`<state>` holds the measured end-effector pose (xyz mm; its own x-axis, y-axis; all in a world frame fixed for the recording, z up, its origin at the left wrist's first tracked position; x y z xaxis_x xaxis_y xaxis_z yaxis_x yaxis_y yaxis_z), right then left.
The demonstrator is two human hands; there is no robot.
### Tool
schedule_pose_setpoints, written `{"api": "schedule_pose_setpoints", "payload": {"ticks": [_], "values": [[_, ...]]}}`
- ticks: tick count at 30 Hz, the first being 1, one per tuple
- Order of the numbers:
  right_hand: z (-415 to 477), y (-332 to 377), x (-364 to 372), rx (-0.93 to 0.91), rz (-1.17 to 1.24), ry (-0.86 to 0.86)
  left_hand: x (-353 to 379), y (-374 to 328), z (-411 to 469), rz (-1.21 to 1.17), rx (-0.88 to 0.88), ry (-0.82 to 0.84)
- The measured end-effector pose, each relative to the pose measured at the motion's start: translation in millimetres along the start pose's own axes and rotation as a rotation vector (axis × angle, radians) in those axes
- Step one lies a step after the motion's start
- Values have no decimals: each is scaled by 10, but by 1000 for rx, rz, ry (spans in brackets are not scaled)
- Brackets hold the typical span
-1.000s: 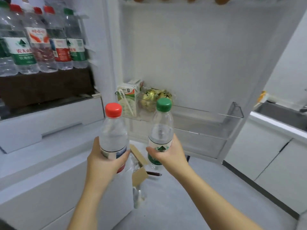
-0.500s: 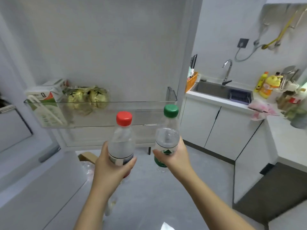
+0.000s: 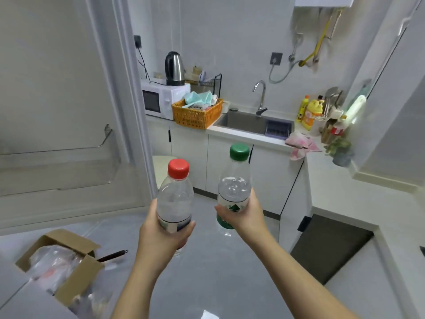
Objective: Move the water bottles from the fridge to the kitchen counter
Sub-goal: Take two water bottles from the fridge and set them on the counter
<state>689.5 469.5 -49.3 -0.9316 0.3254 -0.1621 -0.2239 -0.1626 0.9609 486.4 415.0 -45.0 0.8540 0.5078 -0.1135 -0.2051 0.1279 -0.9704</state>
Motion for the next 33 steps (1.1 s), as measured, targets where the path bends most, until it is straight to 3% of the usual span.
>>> {"api": "schedule_pose_setpoints", "payload": {"ticks": [11, 21, 33], "values": [[541, -424, -1266, 42, 5, -129, 1460, -272, -251, -67, -15, 155], [1470, -1025, -1963, 83, -44, -270, 2894, -87, 151, -76, -71, 310], [2601, -1717, -3218, 177, -135, -623, 5120, -139, 515, -38, 51, 633]]}}
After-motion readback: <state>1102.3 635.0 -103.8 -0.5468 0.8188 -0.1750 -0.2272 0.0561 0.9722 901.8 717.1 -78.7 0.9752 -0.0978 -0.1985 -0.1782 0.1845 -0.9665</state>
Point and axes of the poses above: each hand's wrist, its own z-axis towards the middle knuckle, its own x-axis out of the palm, y = z × x, the point moved 7 cm from there along z, towards the middle knuckle, and after that the axes turned 14 degrees about -y, right-handed, at the moved point
